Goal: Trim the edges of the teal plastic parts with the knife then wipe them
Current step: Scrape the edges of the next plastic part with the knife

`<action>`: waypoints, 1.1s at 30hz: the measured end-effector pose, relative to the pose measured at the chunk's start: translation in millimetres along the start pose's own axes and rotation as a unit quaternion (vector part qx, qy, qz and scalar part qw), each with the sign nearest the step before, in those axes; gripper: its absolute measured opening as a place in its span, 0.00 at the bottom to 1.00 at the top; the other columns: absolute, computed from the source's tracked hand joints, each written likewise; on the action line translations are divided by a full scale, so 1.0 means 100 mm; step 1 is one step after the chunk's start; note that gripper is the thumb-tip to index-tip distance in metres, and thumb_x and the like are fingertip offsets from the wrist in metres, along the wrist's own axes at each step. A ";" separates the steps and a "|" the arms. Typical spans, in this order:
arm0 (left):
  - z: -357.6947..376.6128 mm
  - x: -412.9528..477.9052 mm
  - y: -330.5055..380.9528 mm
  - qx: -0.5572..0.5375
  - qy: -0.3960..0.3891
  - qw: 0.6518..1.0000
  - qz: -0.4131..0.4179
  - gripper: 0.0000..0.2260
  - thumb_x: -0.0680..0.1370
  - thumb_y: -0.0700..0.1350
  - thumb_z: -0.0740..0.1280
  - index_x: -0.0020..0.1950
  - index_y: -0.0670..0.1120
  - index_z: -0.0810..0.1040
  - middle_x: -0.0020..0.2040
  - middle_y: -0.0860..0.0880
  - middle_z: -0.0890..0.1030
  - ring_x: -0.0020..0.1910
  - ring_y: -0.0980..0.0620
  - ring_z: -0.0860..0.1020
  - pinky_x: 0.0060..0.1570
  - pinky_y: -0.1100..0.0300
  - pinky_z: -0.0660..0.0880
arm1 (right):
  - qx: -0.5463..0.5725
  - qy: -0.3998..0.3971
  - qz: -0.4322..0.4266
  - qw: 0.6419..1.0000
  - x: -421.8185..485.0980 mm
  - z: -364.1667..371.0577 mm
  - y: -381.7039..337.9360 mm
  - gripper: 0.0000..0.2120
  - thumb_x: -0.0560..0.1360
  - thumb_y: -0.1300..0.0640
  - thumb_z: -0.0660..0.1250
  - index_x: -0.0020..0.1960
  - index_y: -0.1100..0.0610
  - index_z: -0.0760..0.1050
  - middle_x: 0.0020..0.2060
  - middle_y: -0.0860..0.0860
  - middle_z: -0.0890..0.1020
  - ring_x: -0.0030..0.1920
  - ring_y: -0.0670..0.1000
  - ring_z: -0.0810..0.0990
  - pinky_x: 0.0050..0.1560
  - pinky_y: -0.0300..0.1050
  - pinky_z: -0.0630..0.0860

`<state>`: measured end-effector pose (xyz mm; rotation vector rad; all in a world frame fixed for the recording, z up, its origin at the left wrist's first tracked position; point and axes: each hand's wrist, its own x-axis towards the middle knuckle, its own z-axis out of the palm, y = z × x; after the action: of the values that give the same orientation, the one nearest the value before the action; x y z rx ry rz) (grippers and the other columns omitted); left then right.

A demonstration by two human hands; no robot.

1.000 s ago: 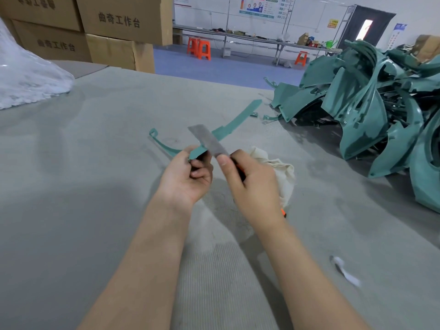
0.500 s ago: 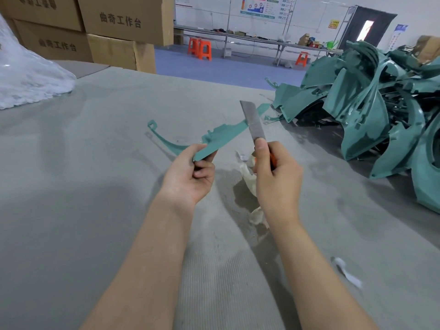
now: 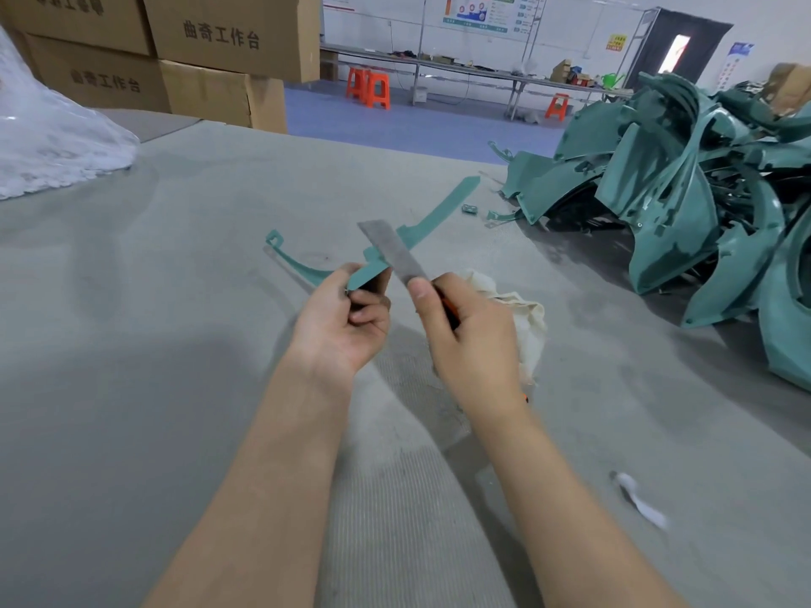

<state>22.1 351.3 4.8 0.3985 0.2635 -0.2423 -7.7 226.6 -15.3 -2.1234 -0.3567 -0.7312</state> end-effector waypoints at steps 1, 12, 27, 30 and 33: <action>0.00 0.00 0.00 -0.002 0.006 1.000 0.007 0.12 0.79 0.37 0.56 0.37 0.43 0.70 0.28 0.50 0.74 0.15 0.61 0.63 0.12 0.69 0.56 | -0.018 -0.007 -0.015 1.000 -0.01 0.01 -0.02 0.19 0.79 0.41 0.58 0.35 0.52 0.66 0.22 0.45 0.65 0.26 0.48 0.67 0.29 0.47 0.65; 0.00 -0.02 0.01 -0.064 0.017 0.998 0.020 0.10 0.78 0.36 0.56 0.40 0.41 0.73 0.30 0.46 0.78 0.22 0.60 0.68 0.16 0.70 0.61 | 0.000 -0.002 -0.050 0.999 -0.03 0.04 -0.05 0.18 0.77 0.40 0.57 0.38 0.52 0.73 0.24 0.41 0.67 0.29 0.45 0.68 0.31 0.47 0.68; 0.03 -0.04 -0.15 -0.044 -0.033 0.993 -0.108 0.08 0.70 0.36 0.58 0.48 0.43 0.71 0.24 0.49 0.70 0.16 0.60 0.66 0.14 0.71 0.58 | 0.026 0.086 -0.030 0.996 0.02 -0.10 0.04 0.17 0.78 0.43 0.57 0.37 0.51 0.70 0.25 0.44 0.68 0.28 0.45 0.66 0.31 0.39 0.61; 0.06 -0.08 -0.16 -0.052 -0.032 0.994 -0.088 0.05 0.66 0.36 0.60 0.40 0.42 0.72 0.24 0.49 0.69 0.16 0.60 0.65 0.13 0.72 0.58 | 0.005 0.079 -0.038 0.996 0.02 -0.09 0.03 0.16 0.78 0.42 0.57 0.36 0.50 0.68 0.25 0.43 0.66 0.27 0.45 0.66 0.30 0.40 0.62; 0.06 -0.08 -0.16 -0.060 -0.023 0.995 -0.070 0.10 0.72 0.35 0.58 0.32 0.40 0.75 0.23 0.50 0.70 0.15 0.61 0.66 0.13 0.72 0.57 | -0.009 0.053 -0.065 0.996 0.01 -0.05 0.02 0.18 0.78 0.43 0.57 0.37 0.53 0.72 0.25 0.40 0.67 0.28 0.42 0.67 0.31 0.43 0.66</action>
<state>11.2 336.0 6.7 0.2560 0.2604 -0.3717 -7.9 221.7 -13.9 -2.0830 -0.4362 -0.9217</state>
